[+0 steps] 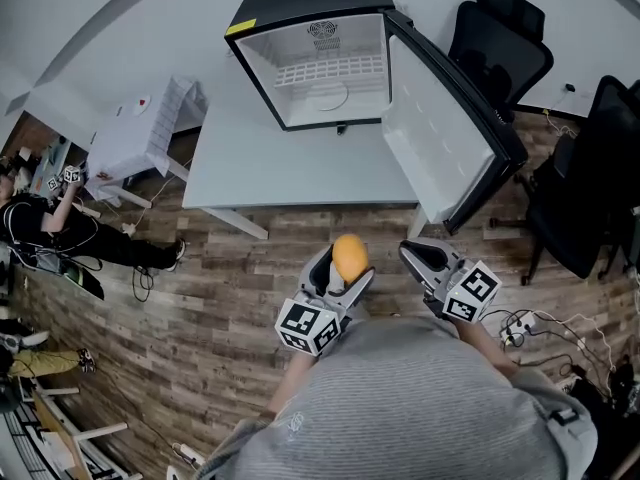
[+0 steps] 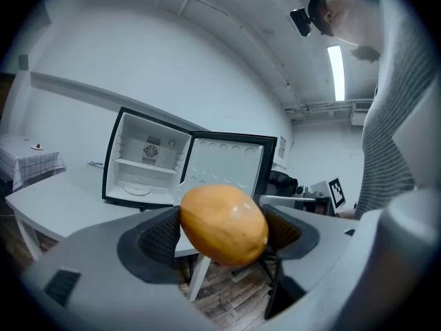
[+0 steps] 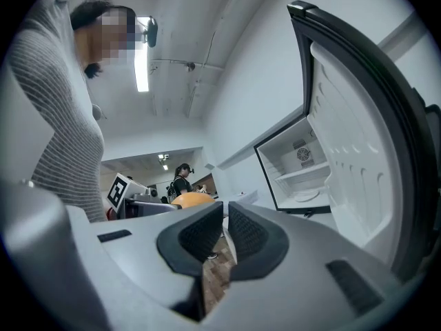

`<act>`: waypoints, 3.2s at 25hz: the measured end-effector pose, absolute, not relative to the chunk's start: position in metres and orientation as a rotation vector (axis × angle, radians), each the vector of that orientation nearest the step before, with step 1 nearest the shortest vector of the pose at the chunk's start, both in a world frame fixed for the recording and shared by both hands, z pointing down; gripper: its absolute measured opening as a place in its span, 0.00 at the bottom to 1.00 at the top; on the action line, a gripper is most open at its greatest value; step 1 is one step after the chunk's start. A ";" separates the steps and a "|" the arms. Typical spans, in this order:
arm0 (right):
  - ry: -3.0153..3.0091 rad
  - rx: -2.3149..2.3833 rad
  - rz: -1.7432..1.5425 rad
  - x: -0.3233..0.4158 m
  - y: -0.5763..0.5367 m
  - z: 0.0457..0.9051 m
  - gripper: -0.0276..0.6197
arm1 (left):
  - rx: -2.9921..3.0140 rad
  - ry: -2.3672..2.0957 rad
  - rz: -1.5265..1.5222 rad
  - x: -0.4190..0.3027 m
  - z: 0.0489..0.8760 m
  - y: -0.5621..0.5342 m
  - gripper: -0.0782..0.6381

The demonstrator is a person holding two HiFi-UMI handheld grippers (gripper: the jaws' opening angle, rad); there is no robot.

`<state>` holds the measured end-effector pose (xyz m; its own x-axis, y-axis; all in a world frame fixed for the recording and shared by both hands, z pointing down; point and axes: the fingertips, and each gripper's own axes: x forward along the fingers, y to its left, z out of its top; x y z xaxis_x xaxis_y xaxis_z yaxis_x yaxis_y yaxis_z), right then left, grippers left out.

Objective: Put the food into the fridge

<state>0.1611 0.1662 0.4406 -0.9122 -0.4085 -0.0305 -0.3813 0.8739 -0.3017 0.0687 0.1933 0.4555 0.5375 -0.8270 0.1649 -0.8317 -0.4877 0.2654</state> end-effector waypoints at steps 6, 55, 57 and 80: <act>2.924 -0.721 -0.437 0.124 0.107 0.441 0.06 | 2.517 -1.270 0.017 0.034 0.457 0.122 0.65; 2.845 -1.154 -0.593 -0.008 -0.090 0.475 0.06 | 2.669 -1.007 0.218 -0.102 0.497 -0.143 0.65; 2.855 -1.152 -0.602 -0.004 -0.089 0.477 0.06 | 2.697 -1.032 0.280 -0.097 0.503 -0.159 0.65; 2.847 -1.228 -0.740 0.043 -0.086 0.492 0.06 | 2.618 -1.339 0.892 -0.079 0.619 -0.329 0.65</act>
<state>0.0431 -0.0858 0.4921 -0.7021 -0.6772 0.2202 -0.6987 0.5955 -0.3966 -0.0789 -0.3285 0.6186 0.4523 -0.7216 0.5241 -0.7616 -0.6183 -0.1941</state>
